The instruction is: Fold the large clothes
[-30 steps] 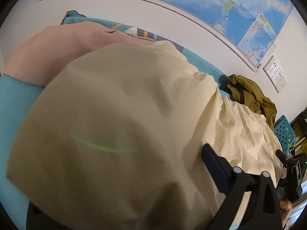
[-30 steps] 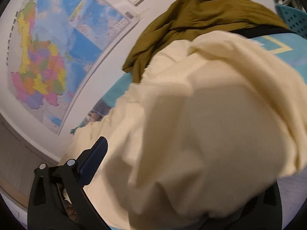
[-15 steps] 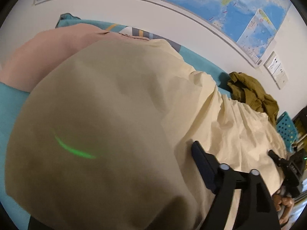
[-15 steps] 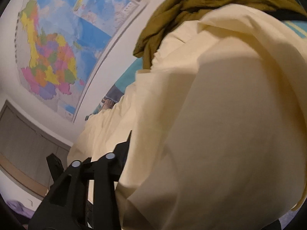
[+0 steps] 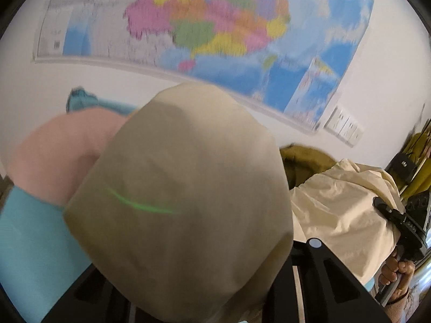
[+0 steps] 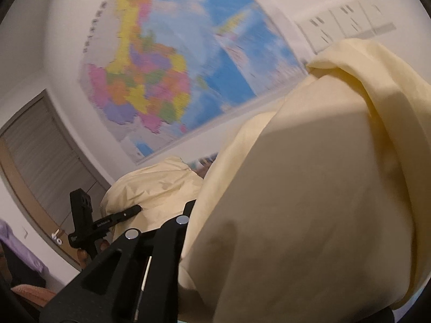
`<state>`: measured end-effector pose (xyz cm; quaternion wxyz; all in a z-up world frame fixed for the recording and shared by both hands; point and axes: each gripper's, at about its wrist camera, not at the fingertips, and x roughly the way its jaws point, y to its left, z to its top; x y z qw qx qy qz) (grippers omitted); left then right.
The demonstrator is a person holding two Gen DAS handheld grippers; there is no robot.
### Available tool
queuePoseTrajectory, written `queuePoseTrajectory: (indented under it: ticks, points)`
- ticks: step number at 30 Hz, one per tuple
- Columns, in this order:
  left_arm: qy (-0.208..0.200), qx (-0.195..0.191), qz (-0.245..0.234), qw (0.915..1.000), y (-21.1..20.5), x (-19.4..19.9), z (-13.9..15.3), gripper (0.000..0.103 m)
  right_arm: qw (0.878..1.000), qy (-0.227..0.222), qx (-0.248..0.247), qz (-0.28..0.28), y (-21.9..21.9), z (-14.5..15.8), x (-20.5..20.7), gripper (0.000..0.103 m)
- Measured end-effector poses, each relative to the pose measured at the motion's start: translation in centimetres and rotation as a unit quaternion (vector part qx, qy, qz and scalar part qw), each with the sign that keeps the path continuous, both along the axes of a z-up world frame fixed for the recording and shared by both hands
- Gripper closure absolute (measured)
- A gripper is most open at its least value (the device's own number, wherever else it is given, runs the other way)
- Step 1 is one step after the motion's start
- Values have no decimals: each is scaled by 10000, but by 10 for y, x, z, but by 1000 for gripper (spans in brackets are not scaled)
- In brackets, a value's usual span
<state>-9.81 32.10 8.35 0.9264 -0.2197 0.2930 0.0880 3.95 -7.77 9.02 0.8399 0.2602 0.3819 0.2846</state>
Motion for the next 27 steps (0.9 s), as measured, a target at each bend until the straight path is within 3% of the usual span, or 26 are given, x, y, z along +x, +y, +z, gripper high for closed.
queuePoseTrajectory:
  ticks: [8,12,17,23,25,27]
  points:
    - [-558,521,544,9956,54,-10,70,81,9961,-623,291,559,64,47,55,92]
    - [-631,836,1104,9884,99,-13,94,81,9922,-791,422,862,120,54,98,92]
    - [-460,1219,1906,9730,166,-2,106,80,9861,-978,516,1241,202,44,146,92]
    - [-70,1376,2795,9502,262,14,82,80,9780,-1220,274,1667,304,6,167,92]
    - [96,1210,3080,9436,295,18,59,80,9753,-1102,267,1895,331,-18,164,92]
    - [453,1038,3388,9340,328,22,17,80,9737,-763,143,2142,360,-55,158,92]
